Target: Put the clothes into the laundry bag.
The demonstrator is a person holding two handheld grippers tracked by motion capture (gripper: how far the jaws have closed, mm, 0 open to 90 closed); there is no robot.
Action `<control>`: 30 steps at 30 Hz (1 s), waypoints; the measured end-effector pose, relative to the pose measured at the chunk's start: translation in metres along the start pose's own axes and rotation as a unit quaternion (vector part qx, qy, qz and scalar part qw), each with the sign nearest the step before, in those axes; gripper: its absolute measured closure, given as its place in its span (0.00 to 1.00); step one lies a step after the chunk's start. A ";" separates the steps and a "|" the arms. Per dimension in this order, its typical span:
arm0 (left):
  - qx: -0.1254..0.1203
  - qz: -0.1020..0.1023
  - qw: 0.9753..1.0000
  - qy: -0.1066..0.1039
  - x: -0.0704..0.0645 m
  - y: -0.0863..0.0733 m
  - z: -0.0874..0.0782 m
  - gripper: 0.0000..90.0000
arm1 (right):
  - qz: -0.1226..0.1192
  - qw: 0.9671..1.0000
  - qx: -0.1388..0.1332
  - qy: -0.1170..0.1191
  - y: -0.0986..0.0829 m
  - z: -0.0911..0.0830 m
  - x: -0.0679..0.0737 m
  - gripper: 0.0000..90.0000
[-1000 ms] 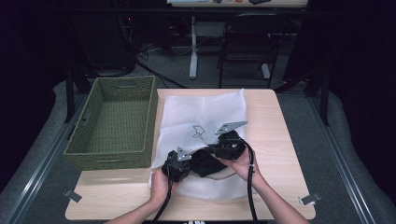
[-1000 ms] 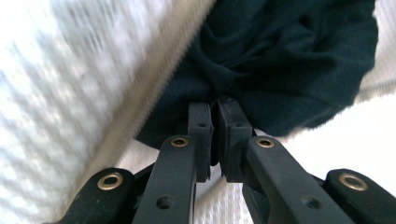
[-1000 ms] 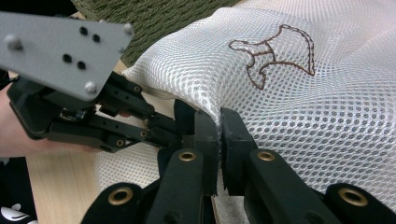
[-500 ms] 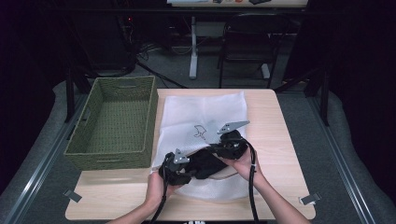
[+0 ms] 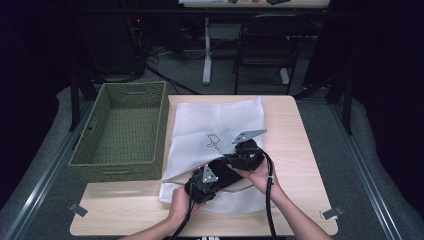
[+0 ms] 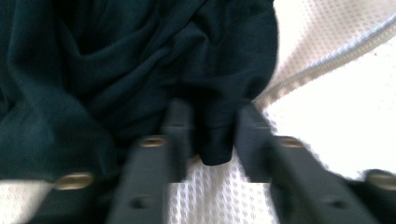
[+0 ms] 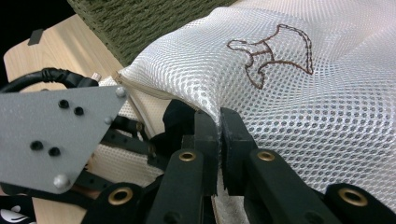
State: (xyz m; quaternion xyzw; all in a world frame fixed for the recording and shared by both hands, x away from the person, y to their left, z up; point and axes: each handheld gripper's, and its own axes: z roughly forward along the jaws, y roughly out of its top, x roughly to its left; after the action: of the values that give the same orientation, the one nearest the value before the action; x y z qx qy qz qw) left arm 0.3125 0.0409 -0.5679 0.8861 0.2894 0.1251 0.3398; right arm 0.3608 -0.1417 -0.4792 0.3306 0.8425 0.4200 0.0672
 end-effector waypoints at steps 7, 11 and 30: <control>-0.043 -0.013 0.999 0.026 0.011 0.015 -0.009 0.93 | 0.005 1.000 -0.027 -0.002 0.004 -0.008 0.001 0.97; -0.068 -0.027 0.996 0.042 0.015 0.023 -0.011 0.93 | 0.017 0.999 -0.041 0.013 0.006 -0.013 -0.001 0.97; -0.022 0.010 0.999 -0.032 0.000 0.006 -0.037 0.34 | 0.020 1.000 -0.013 0.000 -0.002 -0.008 -0.007 0.97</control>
State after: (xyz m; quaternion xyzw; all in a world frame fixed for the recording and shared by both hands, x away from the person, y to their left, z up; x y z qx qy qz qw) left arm 0.2996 0.0572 -0.5363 0.8851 0.2663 0.1059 0.3667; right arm 0.3623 -0.1522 -0.4765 0.3467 0.8303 0.4317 0.0633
